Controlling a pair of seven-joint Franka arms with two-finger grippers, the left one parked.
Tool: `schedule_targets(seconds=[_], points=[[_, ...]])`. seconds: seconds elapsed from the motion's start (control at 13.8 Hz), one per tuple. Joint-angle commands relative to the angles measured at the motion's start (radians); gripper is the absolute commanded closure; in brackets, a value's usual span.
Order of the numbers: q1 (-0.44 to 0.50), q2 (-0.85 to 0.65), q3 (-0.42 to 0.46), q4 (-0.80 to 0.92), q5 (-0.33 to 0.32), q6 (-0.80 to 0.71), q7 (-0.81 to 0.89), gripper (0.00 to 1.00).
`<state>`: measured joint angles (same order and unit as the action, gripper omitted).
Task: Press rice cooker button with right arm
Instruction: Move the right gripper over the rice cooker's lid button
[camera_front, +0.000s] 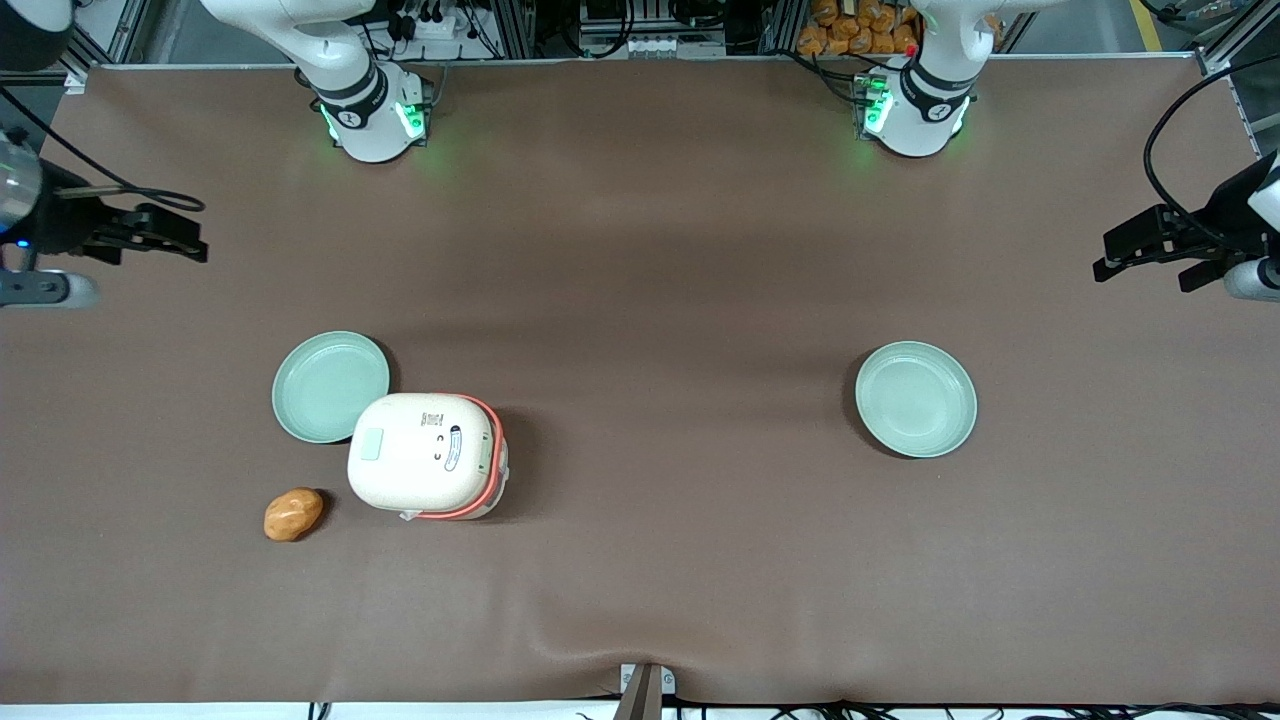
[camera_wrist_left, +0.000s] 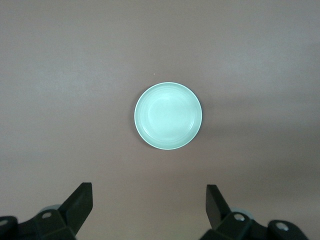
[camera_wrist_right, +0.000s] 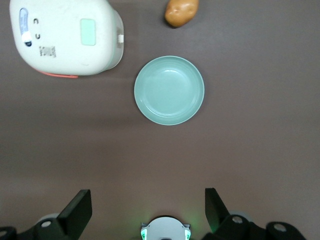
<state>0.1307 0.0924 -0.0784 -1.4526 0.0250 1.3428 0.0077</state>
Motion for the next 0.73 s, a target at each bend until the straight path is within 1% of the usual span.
schedule_targets(seconds=[0.0,0.22,0.29,0.36,0.51,0.58,0.65], points=[[0.038,0.048,-0.004,0.000,0.006,0.037,-0.011,0.00],[0.066,0.105,-0.004,-0.002,0.013,0.146,-0.005,0.00],[0.079,0.128,-0.004,-0.002,0.013,0.182,-0.003,0.06],[0.087,0.151,-0.004,-0.002,0.015,0.215,0.001,0.18],[0.108,0.196,-0.004,-0.002,0.016,0.272,0.066,0.48],[0.128,0.217,-0.004,-0.002,0.016,0.301,0.095,0.61],[0.139,0.234,-0.004,-0.002,0.016,0.332,0.112,0.71]])
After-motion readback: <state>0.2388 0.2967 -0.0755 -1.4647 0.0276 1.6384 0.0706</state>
